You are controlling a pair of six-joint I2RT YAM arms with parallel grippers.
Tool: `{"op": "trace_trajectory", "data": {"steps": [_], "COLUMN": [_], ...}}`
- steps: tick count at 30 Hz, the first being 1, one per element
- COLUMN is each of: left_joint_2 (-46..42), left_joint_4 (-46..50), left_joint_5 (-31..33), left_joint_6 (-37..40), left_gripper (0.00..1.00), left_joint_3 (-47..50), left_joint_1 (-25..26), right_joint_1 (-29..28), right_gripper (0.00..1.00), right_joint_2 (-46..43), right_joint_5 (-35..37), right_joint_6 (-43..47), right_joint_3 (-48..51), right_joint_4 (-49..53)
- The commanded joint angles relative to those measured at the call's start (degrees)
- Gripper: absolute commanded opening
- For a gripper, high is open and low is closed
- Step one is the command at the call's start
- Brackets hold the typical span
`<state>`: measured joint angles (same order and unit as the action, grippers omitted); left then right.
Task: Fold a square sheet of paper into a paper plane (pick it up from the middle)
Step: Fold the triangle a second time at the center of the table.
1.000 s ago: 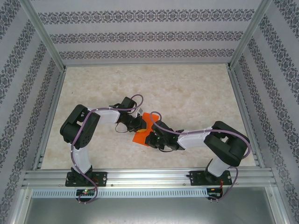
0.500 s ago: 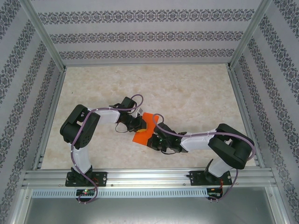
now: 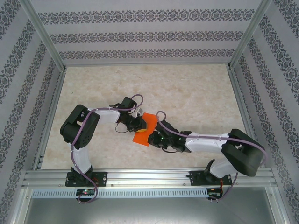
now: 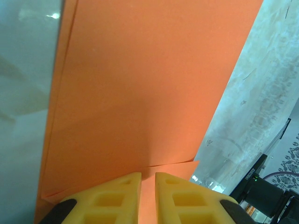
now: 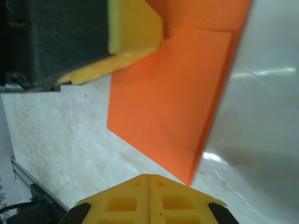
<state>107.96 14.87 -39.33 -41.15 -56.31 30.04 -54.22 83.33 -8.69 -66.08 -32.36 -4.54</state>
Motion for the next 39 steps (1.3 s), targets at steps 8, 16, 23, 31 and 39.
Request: {"op": "trace_trajectory", "data": {"steps": [8, 16, 23, 31, 39], "left_joint_2": [0.8, -2.6, -8.9, -7.2, -4.6], "left_joint_4": [4.0, 9.5, 5.5, 0.5, -3.4], "left_joint_5": [4.4, 3.9, -0.7, -1.8, -0.2], "left_joint_6": [0.1, 1.8, -3.3, -6.3, -7.1], "left_gripper": [0.19, 0.21, 0.20, 0.15, 0.15], "left_joint_3": [-0.5, -6.3, -1.4, 2.9, 5.4], "left_joint_1": [0.0, -0.2, 0.1, 2.3, 2.5], "right_joint_1": [0.5, -0.1, 0.2, 0.0, 0.0], "right_gripper": [0.06, 0.05, 0.05, 0.04, 0.04], "right_joint_2": [13.2, 12.0, 11.5, 11.5, 11.8], "right_joint_5": [-2.2, -1.8, -1.6, -1.0, -1.0], "right_joint_6": [-0.6, -2.2, -1.5, -1.9, -2.1], "right_joint_3": [-2.5, 4.1, 3.1, 3.2, 3.4], "right_joint_4": [-6.8, -10.6, -10.6, -10.7, -10.6]}}
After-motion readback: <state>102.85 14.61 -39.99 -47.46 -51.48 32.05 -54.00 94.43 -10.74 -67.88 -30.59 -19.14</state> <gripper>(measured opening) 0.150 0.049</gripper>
